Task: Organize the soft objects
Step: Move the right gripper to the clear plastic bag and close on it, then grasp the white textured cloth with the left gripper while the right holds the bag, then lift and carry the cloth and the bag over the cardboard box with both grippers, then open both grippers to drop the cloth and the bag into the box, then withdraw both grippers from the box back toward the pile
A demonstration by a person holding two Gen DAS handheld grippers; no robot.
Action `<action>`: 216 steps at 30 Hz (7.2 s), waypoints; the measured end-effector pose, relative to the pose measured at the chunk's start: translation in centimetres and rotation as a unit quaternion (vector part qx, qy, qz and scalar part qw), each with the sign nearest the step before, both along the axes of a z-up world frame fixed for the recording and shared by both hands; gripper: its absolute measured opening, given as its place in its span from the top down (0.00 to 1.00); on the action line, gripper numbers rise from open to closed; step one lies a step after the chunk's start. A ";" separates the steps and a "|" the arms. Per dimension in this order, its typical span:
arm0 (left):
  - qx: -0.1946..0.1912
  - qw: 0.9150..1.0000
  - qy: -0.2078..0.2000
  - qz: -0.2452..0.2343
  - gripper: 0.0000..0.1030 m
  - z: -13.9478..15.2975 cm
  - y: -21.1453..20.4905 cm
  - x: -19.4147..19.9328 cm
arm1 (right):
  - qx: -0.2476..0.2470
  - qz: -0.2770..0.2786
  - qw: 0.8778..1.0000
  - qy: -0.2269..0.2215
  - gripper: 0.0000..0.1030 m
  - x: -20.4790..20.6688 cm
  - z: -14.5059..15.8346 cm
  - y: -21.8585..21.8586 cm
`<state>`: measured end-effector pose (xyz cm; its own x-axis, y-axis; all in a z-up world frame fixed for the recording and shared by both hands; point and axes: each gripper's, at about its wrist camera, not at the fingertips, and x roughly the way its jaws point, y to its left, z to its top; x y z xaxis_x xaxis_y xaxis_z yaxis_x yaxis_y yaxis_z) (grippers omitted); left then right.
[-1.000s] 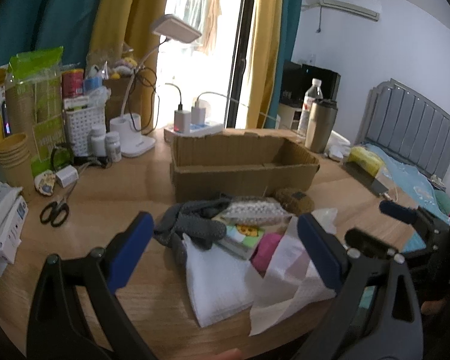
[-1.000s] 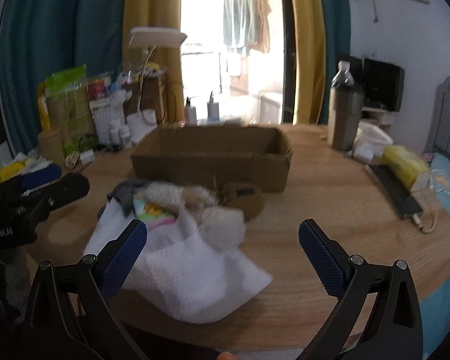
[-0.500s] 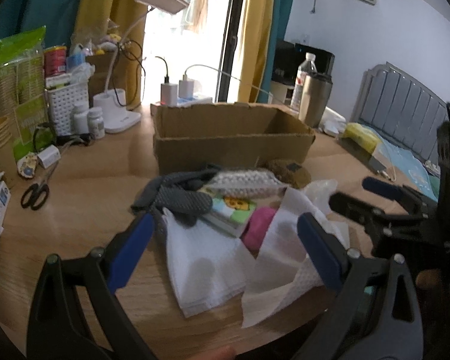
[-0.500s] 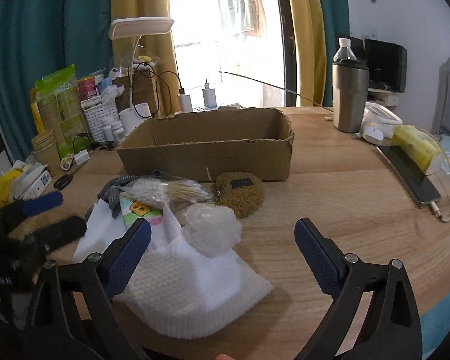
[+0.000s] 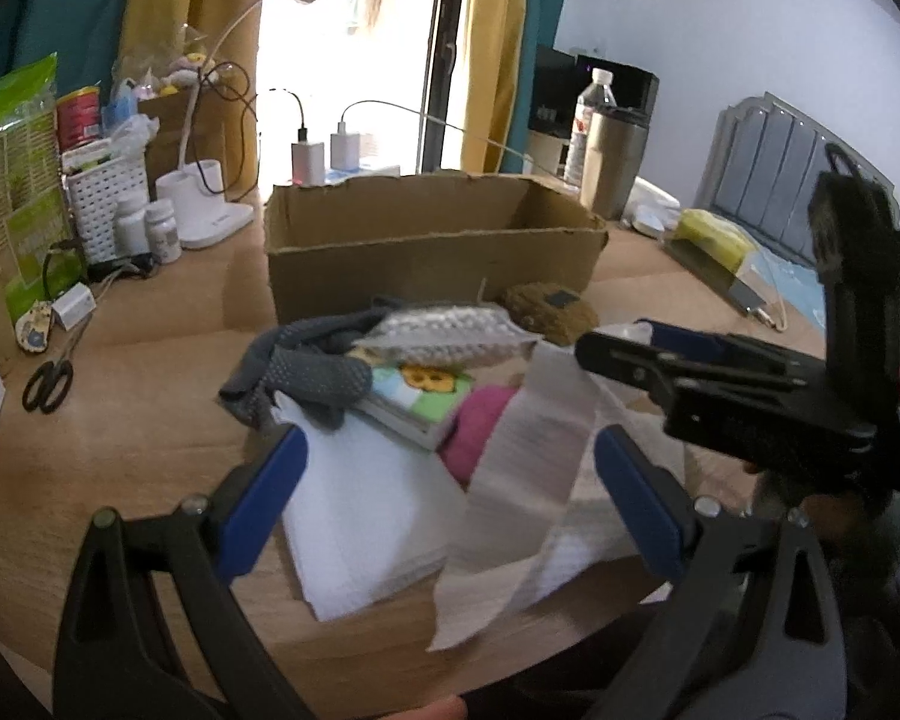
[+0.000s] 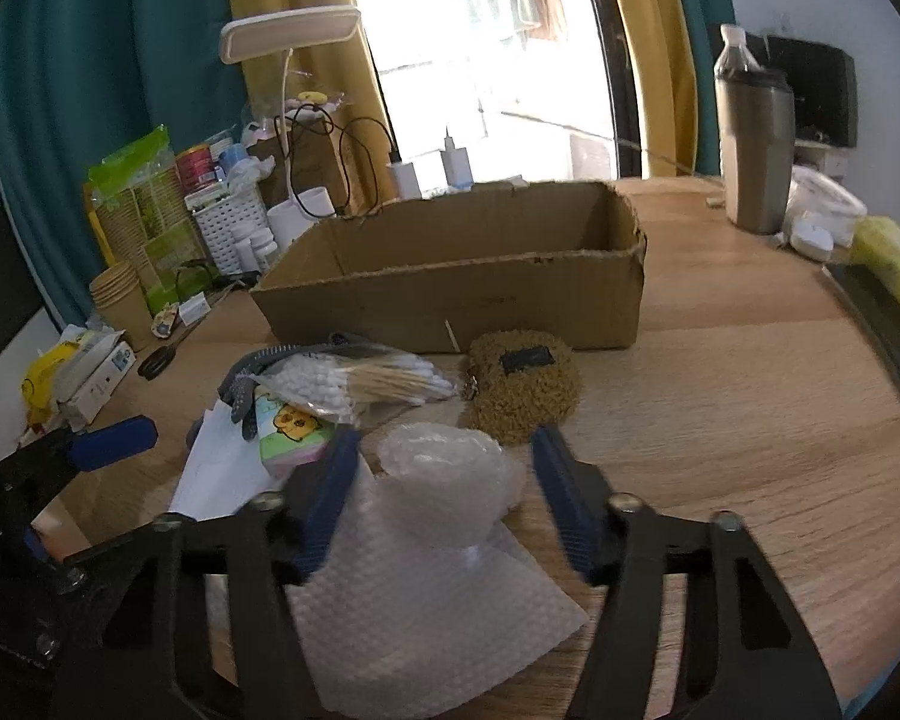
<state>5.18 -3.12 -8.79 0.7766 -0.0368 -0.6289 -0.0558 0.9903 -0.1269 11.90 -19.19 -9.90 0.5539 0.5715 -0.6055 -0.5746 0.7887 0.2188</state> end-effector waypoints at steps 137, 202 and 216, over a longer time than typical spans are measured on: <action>-0.076 0.996 -0.052 -0.015 0.96 5.8 11.5 16.4 | -0.010 -0.022 0.995 -0.093 0.64 14.5 8.1 3.2; -0.080 0.997 -0.006 0.015 0.37 4.2 9.5 9.9 | -0.059 -0.023 0.995 -0.074 0.42 9.2 6.5 2.8; -0.070 0.997 -0.014 0.003 0.36 3.7 8.2 6.4 | -0.058 -0.003 0.995 -0.085 0.41 4.9 6.9 3.7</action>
